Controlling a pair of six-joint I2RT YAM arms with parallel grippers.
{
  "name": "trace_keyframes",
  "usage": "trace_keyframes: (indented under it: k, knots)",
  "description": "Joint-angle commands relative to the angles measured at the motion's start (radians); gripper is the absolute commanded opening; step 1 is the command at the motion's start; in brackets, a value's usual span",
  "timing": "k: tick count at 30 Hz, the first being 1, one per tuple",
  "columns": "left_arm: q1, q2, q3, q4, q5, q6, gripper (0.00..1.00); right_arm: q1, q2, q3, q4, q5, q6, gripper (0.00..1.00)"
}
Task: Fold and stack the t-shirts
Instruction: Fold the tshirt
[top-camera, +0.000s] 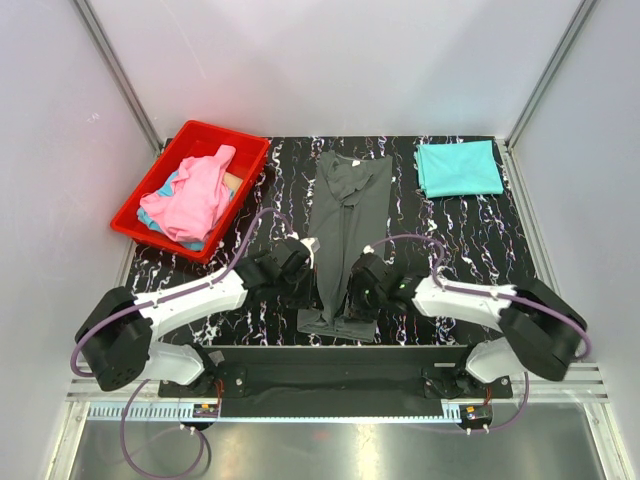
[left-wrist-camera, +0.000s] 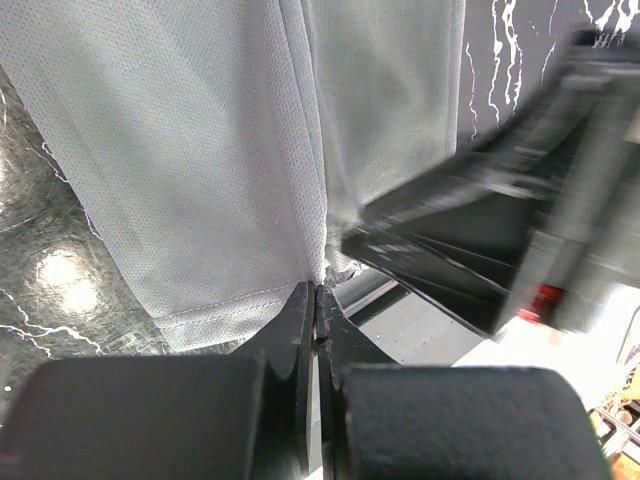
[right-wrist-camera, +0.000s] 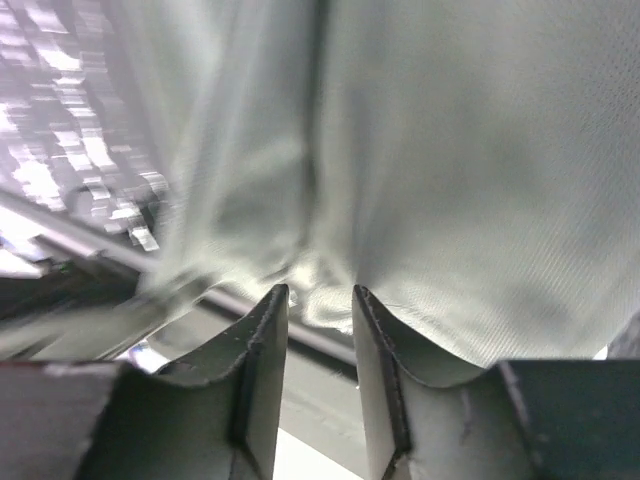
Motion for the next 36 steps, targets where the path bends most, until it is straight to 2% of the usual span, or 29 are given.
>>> trace_keyframes:
  k: [1, 6, 8, 15, 18, 22, 26, 28, 32, 34, 36]
  knots:
    - [-0.004, -0.027, 0.028, 0.040, 0.028, -0.012, 0.00, 0.011, -0.114, 0.041, -0.028, 0.045, -0.007, 0.40]
    - [-0.004, -0.016, 0.033, 0.043, 0.033, -0.014, 0.00, 0.014, -0.095, 0.035, 0.037, 0.007, -0.044, 0.50]
    - [-0.004, -0.011, 0.032, 0.046, 0.037, -0.014, 0.00, 0.012, -0.085, 0.035, 0.058, -0.004, -0.033, 0.50]
    - [-0.004, -0.011, 0.028, 0.043, 0.037, -0.021, 0.00, 0.012, -0.033, 0.044, 0.123, -0.007, -0.039, 0.42]
    - [-0.004, -0.008, 0.032, 0.034, 0.033, -0.018, 0.00, 0.012, -0.003, 0.046, 0.149, -0.027, -0.041, 0.42]
    - [-0.004, -0.010, 0.028, 0.031, 0.028, -0.018, 0.00, 0.014, 0.018, 0.046, 0.170, -0.021, -0.033, 0.48]
    - [-0.004, -0.007, 0.025, 0.025, 0.022, -0.020, 0.00, 0.014, 0.041, 0.058, 0.181, -0.016, -0.035, 0.48]
    - [-0.004, -0.007, 0.024, 0.021, 0.019, -0.023, 0.00, 0.012, 0.053, 0.053, 0.193, -0.021, -0.032, 0.45]
    - [-0.005, -0.007, 0.021, 0.014, 0.007, -0.025, 0.00, 0.014, 0.069, 0.041, 0.227, -0.019, -0.025, 0.30]
    - [-0.005, -0.007, 0.021, 0.012, 0.005, -0.025, 0.00, 0.012, 0.070, 0.039, 0.228, -0.013, -0.024, 0.12]
    - [-0.004, -0.007, 0.022, 0.011, 0.001, -0.028, 0.00, 0.012, 0.066, 0.039, 0.216, -0.002, -0.025, 0.00]
